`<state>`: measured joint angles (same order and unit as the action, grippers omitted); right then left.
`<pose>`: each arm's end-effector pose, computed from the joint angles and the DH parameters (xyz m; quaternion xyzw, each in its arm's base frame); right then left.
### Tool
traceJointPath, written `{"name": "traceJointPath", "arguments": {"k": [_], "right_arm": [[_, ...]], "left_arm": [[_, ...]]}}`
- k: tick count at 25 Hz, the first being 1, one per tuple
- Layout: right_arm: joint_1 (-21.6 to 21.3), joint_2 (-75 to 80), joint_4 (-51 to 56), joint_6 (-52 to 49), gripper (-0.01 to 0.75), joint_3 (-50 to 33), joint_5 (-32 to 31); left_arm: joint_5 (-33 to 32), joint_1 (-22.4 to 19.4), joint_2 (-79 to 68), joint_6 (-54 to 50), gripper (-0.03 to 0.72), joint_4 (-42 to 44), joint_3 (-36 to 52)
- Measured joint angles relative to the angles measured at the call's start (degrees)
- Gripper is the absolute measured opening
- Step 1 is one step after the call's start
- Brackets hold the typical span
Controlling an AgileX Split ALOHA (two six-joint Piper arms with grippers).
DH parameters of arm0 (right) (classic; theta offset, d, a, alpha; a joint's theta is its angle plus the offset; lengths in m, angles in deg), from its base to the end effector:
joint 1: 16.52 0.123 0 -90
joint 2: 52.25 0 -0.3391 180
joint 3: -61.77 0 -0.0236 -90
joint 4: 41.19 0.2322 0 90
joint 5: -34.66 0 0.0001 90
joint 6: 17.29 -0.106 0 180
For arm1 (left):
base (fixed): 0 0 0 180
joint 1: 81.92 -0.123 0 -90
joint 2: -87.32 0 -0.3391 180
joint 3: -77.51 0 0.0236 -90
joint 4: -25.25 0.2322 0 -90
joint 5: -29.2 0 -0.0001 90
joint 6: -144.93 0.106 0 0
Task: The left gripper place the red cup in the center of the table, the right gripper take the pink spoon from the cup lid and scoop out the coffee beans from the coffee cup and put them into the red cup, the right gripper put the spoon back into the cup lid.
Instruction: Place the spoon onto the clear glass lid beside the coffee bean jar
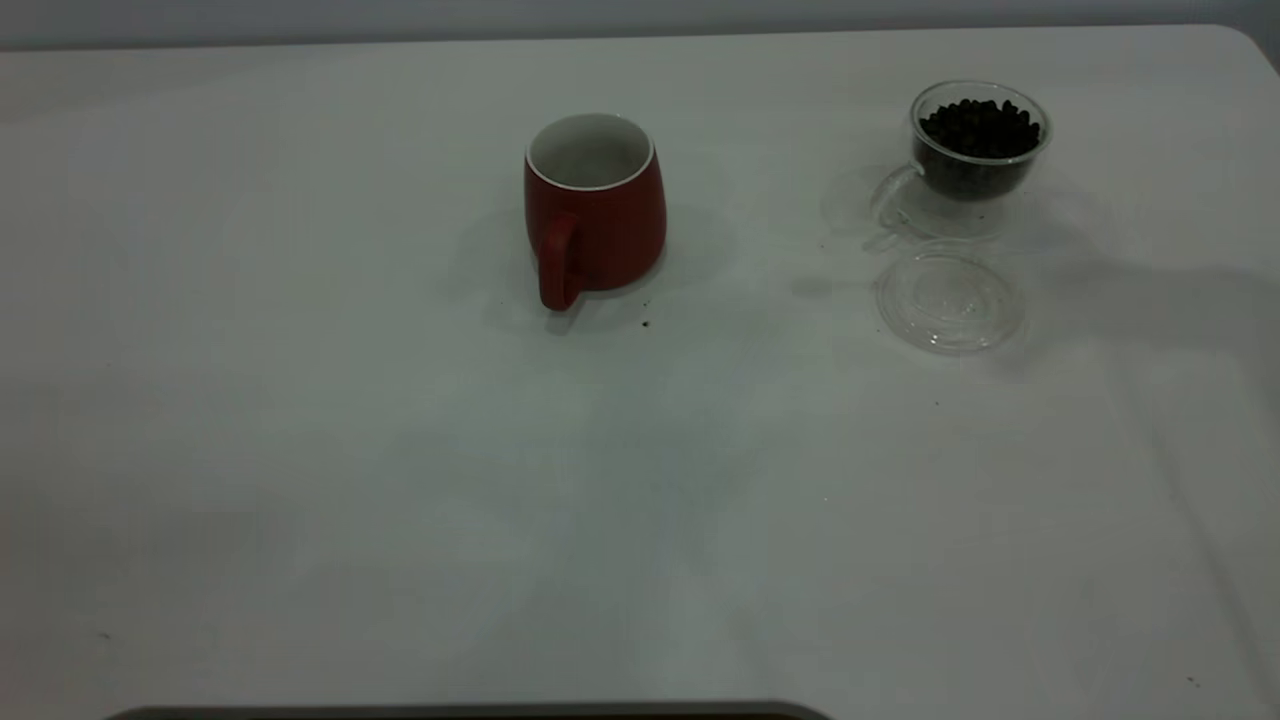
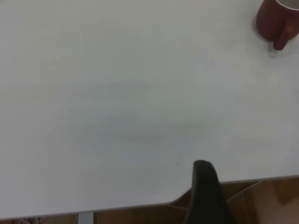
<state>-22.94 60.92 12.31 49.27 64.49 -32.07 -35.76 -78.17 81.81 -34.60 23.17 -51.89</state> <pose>0.3845 0.0355 0.3068 -0.3023 0.8565 0.3228 0.2661 -0.0673 0.0009 0.2499 0.0335 0.8699 -0.0322 0.4911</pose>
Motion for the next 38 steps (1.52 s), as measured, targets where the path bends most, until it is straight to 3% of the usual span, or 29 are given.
{"name": "traceJointPath", "arguments": {"k": [5,12,22,38], "right_arm": [[-8.1,3.8,-1.5,-2.9,0.095,-7.1,2.9],[-11.8,17.1,4.6,-3.1,0.095,-11.4,11.1],[-12.4,26.9,11.6,0.1,0.095,-11.4,15.3],[-10.6,36.4,25.5,8.9,0.095,-11.3,13.6]], "left_arm": [[0.0,0.0,0.0,0.0,0.538,0.0,0.0],[0.0,0.0,0.0,0.0,0.538,0.0,0.0],[0.0,0.0,0.0,0.0,0.538,0.0,0.0],[0.0,0.0,0.0,0.1,0.538,0.0,0.0]]}}
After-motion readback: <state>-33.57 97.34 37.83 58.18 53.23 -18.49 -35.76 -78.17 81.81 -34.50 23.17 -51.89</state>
